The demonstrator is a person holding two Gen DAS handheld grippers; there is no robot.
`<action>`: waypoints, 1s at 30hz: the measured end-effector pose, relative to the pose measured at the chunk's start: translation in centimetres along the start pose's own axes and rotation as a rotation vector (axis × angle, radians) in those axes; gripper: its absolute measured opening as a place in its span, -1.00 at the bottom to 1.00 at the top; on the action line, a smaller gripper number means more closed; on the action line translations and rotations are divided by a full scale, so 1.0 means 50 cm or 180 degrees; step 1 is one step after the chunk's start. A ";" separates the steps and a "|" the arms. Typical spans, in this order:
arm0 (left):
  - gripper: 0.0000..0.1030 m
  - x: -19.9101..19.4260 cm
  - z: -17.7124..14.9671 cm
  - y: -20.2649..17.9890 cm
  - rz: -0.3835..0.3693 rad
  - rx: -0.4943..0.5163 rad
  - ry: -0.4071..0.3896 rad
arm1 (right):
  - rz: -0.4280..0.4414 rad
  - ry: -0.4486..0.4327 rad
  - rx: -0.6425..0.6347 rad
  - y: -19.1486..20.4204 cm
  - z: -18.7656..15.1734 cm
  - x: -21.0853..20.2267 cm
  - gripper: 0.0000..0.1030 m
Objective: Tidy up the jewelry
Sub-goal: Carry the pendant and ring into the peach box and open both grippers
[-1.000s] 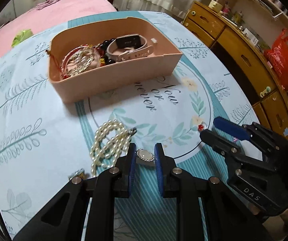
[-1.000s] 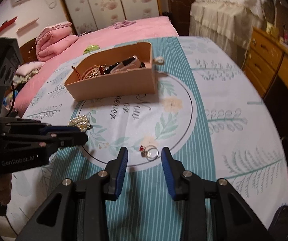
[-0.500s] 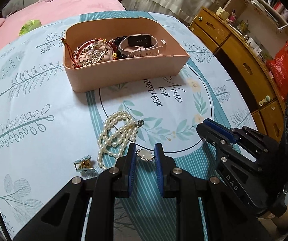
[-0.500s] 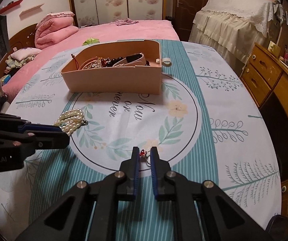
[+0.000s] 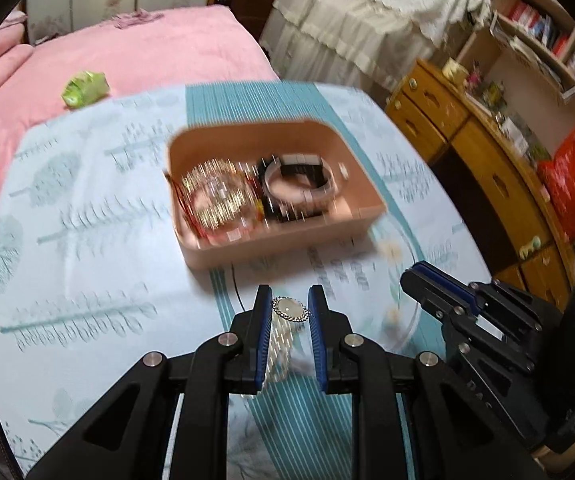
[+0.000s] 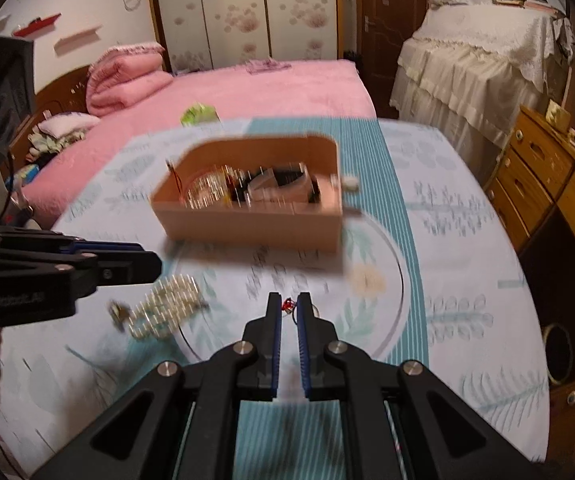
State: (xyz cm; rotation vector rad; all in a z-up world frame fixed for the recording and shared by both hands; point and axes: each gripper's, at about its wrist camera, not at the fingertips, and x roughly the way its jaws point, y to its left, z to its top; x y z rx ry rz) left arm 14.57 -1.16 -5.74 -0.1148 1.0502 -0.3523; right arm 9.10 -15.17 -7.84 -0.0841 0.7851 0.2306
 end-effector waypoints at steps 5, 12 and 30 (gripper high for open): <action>-0.68 0.003 0.062 0.025 0.0061 -0.0192 -0.0150 | 0.0136 -0.0212 0.0004 -0.001 0.078 0.010 -0.86; -0.50 0.029 0.123 0.043 0.0165 -0.0383 -0.0249 | 0.0389 -0.0102 0.0267 -0.029 0.154 0.061 -0.85; 0.37 -0.042 0.091 0.062 0.0454 -0.0528 -0.0399 | 0.0528 -0.0071 0.0515 -0.070 0.132 -0.001 -0.82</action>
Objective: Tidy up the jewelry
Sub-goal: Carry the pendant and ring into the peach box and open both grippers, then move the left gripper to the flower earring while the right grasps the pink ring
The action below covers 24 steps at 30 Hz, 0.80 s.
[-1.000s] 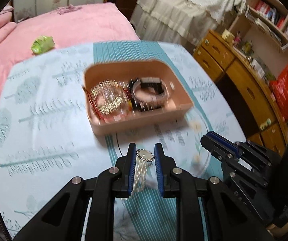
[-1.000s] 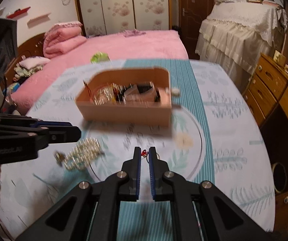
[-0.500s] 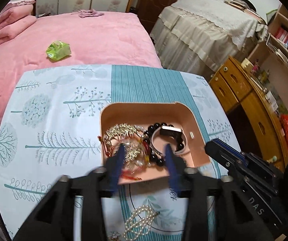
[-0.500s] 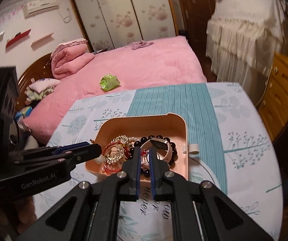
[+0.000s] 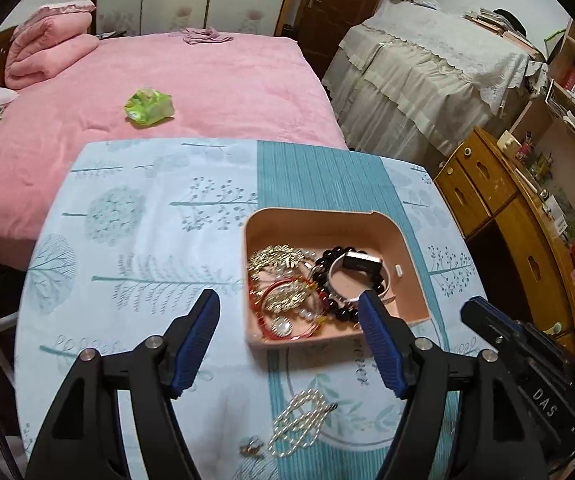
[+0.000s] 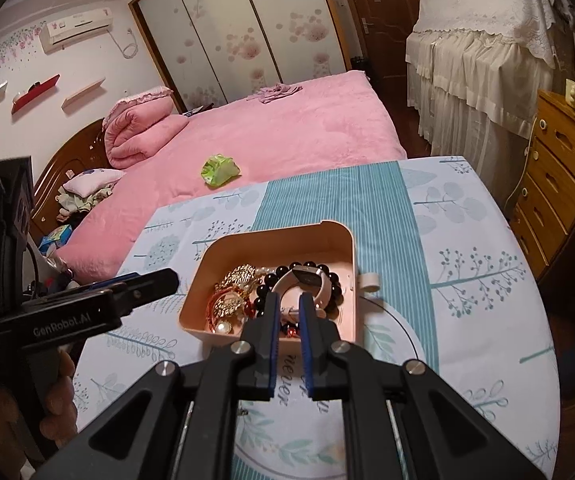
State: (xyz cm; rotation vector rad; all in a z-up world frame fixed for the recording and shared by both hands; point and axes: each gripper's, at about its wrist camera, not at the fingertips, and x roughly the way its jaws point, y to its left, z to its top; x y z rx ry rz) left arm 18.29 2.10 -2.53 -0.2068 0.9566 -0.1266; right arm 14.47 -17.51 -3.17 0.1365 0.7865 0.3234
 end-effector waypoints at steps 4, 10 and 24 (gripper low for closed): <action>0.37 -0.022 -0.022 0.015 0.0094 0.0043 0.0017 | -0.0017 0.0060 0.0042 -0.010 -0.017 -0.020 -0.82; 0.37 -0.030 -0.076 0.034 0.0080 0.0120 0.0145 | -0.0097 0.0210 0.0112 -0.032 -0.061 -0.042 -0.81; 0.37 0.023 -0.240 0.050 0.0076 0.0114 0.0654 | -0.0475 0.0489 0.0329 -0.078 -0.224 -0.078 -0.22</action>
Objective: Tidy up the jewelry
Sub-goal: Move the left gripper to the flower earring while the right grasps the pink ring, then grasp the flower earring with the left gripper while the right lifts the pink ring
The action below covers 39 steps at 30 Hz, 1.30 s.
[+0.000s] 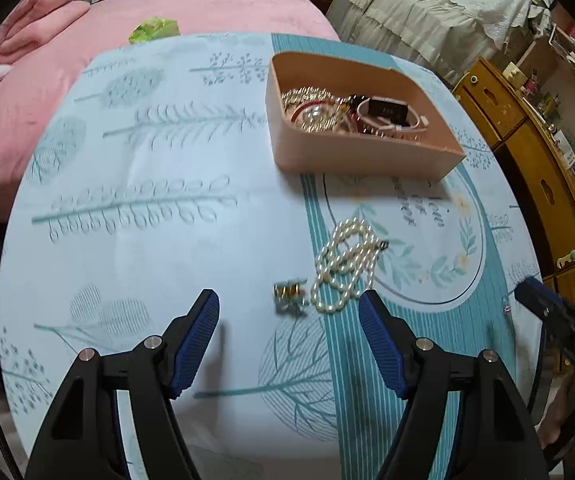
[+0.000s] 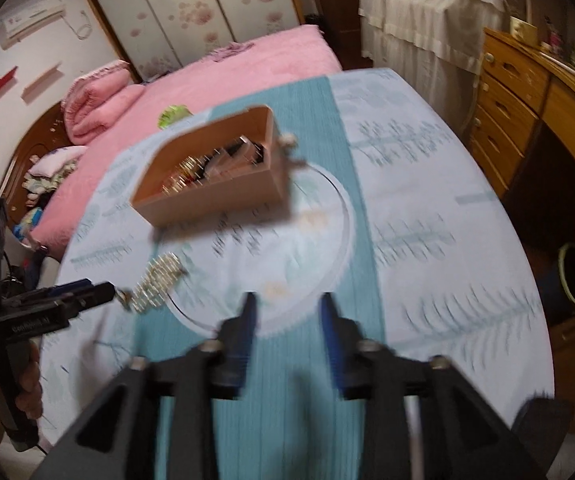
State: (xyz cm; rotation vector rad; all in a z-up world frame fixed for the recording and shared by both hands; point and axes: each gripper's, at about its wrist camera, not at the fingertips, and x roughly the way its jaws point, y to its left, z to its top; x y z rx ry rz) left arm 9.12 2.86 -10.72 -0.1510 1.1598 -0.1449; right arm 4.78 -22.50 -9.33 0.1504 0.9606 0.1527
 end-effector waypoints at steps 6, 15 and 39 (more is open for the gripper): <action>0.37 0.013 -0.031 0.000 -0.0005 -0.0122 -0.0034 | -0.0242 0.0002 0.0018 -0.014 -0.049 -0.007 -0.22; 0.35 0.017 -0.039 -0.001 0.0039 -0.0202 -0.0133 | -0.0533 -0.0079 -0.0112 -0.016 -0.065 0.003 -0.22; 0.02 0.026 -0.026 -0.007 0.0072 -0.0214 -0.0267 | -0.0582 -0.0168 0.0004 -0.016 -0.075 0.026 -0.82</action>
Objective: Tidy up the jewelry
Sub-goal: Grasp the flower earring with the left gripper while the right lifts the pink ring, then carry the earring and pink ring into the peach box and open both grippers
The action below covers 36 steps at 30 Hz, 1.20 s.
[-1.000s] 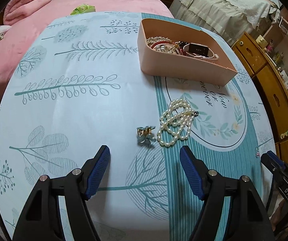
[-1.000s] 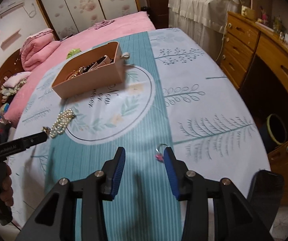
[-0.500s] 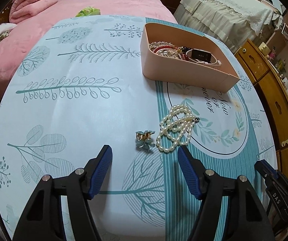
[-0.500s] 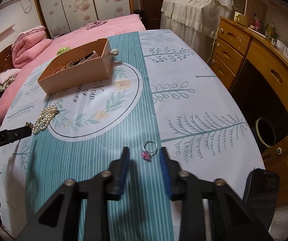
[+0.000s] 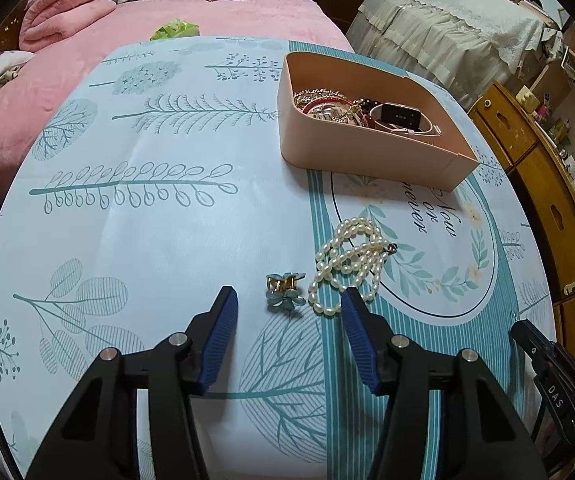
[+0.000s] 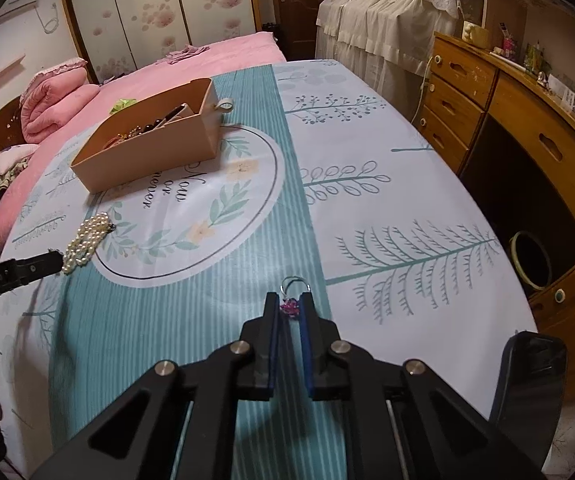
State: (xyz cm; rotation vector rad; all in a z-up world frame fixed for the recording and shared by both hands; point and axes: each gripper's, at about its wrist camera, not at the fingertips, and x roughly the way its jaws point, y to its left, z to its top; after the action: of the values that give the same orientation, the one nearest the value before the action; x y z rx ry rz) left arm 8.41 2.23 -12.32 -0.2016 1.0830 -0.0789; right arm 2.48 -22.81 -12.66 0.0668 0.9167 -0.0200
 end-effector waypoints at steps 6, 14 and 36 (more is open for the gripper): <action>-0.11 0.005 0.007 -0.001 0.0023 -0.0025 -0.0038 | 0.0146 -0.0032 -0.0049 0.025 0.007 -0.010 -0.82; -0.65 0.010 0.017 0.013 0.0009 -0.0127 -0.0054 | 0.0273 -0.0060 -0.0151 0.050 0.012 -0.021 -0.82; -0.65 -0.094 0.140 -0.070 -0.0220 0.0014 -0.0624 | 0.0664 -0.0594 -0.0133 0.088 0.141 -0.053 -0.82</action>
State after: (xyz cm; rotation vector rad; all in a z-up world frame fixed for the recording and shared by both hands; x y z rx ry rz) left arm 12.50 0.42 -4.35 -0.2381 0.8805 -0.1211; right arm 6.66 -18.90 -6.05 0.1194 0.7198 0.1841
